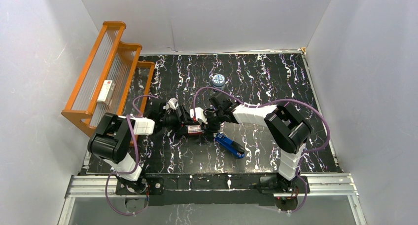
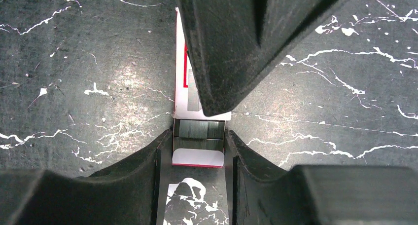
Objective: Load the staples into the stapler
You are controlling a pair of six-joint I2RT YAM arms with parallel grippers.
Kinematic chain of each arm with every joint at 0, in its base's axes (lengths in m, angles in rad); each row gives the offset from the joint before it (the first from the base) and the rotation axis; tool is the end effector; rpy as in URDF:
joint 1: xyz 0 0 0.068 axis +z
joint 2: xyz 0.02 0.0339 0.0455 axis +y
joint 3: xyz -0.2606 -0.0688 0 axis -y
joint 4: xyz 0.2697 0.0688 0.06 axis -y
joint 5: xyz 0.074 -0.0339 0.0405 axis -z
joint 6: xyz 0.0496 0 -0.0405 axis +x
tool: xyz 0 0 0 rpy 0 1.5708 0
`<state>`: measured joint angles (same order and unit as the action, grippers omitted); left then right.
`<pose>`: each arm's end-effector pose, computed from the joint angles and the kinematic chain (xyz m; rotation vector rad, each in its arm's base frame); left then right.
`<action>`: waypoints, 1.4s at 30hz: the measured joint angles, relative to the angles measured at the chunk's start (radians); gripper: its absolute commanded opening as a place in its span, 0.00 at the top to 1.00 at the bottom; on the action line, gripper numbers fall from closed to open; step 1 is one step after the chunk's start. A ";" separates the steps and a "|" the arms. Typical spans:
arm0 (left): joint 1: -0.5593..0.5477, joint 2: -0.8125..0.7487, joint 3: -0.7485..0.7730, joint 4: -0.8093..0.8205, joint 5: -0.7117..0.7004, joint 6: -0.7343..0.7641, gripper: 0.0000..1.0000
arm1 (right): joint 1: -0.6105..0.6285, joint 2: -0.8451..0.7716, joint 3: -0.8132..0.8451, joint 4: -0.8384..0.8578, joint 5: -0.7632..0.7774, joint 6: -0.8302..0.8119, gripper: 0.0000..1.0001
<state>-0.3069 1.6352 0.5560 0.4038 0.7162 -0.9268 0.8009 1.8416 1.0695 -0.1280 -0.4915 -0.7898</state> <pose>0.2799 -0.1229 0.0945 -0.3251 2.4457 -1.4159 0.2602 0.3020 0.1272 -1.8683 1.5365 0.6091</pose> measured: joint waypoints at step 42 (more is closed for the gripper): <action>0.063 0.011 -0.085 0.095 -0.032 -0.020 0.84 | -0.023 -0.001 0.029 -0.082 0.025 -0.052 0.59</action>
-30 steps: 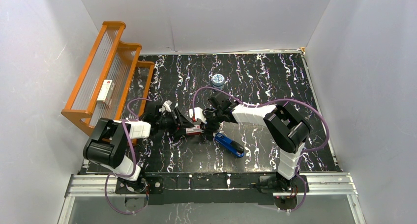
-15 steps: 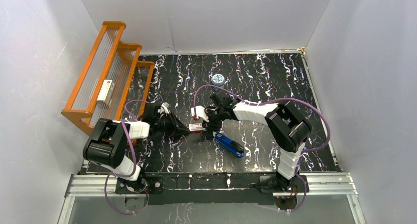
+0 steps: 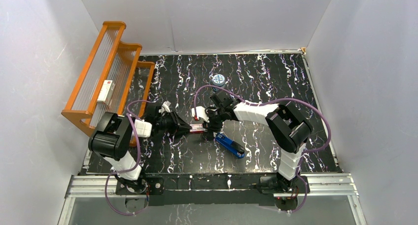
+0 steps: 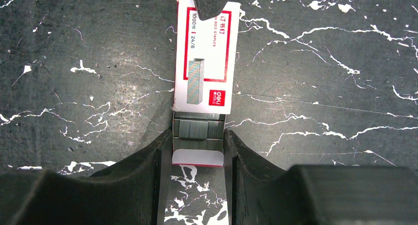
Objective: Load the staples into the stapler
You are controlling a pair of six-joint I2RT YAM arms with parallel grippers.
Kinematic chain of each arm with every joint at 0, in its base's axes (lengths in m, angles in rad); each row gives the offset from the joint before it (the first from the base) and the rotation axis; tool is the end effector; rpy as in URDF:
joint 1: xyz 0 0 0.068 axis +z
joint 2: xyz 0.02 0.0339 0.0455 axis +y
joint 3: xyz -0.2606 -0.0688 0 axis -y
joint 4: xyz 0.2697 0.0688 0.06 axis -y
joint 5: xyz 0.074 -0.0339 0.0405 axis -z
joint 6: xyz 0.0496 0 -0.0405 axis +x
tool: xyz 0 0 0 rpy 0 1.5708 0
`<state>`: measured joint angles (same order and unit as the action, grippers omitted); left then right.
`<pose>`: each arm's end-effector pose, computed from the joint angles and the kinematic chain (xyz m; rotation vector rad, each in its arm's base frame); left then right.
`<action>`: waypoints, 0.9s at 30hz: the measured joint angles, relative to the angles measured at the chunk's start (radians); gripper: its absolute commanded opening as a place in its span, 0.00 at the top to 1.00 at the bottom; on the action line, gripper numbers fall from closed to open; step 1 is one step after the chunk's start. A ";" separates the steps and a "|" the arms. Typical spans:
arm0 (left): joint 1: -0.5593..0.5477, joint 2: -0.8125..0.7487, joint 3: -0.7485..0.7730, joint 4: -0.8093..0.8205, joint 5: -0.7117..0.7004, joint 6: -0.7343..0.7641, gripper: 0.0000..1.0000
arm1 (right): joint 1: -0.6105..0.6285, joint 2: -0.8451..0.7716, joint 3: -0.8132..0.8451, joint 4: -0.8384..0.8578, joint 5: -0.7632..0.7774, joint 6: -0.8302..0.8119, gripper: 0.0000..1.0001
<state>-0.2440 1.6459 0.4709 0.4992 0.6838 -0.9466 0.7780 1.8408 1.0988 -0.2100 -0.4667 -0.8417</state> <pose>0.2706 -0.0997 0.0773 -0.4439 2.4103 -1.3621 0.2675 0.2949 0.1303 -1.9074 1.5586 0.5585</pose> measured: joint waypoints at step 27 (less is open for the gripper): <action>0.011 -0.189 -0.005 -0.098 -0.172 0.042 1.00 | -0.098 -0.035 -0.009 -0.018 0.045 0.007 0.56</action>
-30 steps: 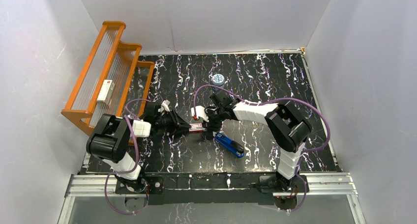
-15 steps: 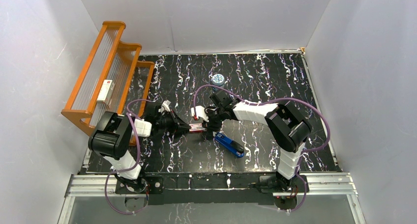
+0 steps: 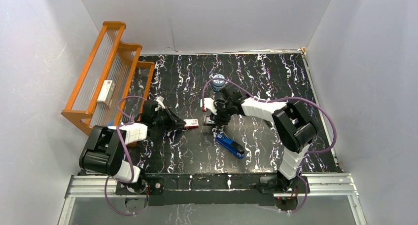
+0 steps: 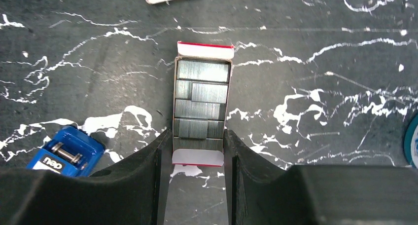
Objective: Load the staples into the stapler
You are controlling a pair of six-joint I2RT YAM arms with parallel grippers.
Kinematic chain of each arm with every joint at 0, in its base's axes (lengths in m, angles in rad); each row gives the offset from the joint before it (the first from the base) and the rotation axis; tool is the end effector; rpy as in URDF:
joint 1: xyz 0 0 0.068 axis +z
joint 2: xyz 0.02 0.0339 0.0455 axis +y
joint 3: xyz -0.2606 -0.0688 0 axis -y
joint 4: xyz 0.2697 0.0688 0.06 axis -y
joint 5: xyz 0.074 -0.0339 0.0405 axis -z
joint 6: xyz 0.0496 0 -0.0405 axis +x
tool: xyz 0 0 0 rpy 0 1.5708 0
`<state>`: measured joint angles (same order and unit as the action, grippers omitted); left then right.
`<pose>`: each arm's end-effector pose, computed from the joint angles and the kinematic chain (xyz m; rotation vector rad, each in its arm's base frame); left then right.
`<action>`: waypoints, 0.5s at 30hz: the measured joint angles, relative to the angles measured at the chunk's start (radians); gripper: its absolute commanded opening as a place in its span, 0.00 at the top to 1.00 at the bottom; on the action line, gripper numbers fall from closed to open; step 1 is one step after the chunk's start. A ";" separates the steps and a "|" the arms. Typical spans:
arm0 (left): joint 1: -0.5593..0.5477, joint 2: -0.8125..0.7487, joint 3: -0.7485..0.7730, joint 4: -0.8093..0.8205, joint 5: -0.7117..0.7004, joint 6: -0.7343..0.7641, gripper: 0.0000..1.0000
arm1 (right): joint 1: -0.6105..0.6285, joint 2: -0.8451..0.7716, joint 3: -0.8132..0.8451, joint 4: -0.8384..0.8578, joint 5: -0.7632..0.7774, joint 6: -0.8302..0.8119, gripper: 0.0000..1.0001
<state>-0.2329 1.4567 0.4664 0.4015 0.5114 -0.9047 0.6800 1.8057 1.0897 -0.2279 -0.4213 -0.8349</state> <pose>0.2726 -0.0896 0.1147 -0.4558 2.2834 -1.1720 0.2932 0.2632 0.1386 -1.8066 1.6634 0.4608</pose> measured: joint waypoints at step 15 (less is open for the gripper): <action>0.002 0.045 0.059 -0.139 -0.086 0.022 0.56 | -0.043 -0.032 -0.079 0.115 0.079 0.304 0.29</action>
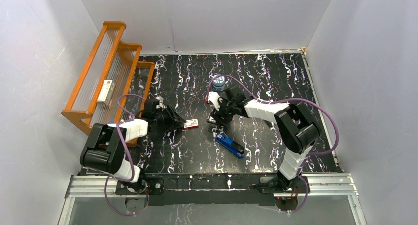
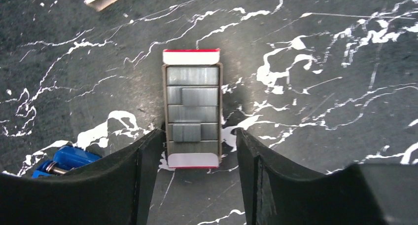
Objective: Load the staples into the stapler
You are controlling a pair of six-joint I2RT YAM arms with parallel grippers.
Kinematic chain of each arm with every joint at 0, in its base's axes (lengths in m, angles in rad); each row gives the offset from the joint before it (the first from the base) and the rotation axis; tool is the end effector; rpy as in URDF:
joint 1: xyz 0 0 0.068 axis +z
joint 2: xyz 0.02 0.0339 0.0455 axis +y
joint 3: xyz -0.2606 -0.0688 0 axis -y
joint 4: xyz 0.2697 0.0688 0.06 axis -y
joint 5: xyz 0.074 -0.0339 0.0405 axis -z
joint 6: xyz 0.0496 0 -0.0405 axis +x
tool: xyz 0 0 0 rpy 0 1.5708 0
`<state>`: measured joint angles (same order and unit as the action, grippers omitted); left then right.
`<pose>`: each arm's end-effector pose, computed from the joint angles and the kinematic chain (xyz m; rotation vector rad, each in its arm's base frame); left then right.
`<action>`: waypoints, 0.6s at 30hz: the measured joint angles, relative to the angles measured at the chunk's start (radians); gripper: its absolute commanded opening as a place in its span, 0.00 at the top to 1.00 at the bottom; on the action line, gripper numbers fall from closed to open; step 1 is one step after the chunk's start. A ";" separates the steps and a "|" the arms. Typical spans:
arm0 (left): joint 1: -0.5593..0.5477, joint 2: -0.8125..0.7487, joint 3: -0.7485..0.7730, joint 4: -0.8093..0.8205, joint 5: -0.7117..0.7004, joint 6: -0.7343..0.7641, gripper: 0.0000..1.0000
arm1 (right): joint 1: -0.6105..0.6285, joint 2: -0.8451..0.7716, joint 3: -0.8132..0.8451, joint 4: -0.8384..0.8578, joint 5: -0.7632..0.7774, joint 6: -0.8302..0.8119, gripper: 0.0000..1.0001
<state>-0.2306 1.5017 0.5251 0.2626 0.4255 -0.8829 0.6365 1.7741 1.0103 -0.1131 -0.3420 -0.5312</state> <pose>0.2804 -0.0869 0.1056 -0.5513 2.3780 -1.0318 0.3006 0.2429 0.1327 -1.4651 1.9425 0.4650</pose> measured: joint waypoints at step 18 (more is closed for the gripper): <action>0.000 -0.340 0.077 -0.360 0.039 0.084 0.22 | -0.018 -0.410 -0.083 -0.009 0.225 0.459 0.14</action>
<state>-0.2310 1.1622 0.6022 -0.0975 0.4644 -0.7990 0.6186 1.3640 0.9276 -0.1219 -0.1165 -0.0723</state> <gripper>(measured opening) 0.767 0.855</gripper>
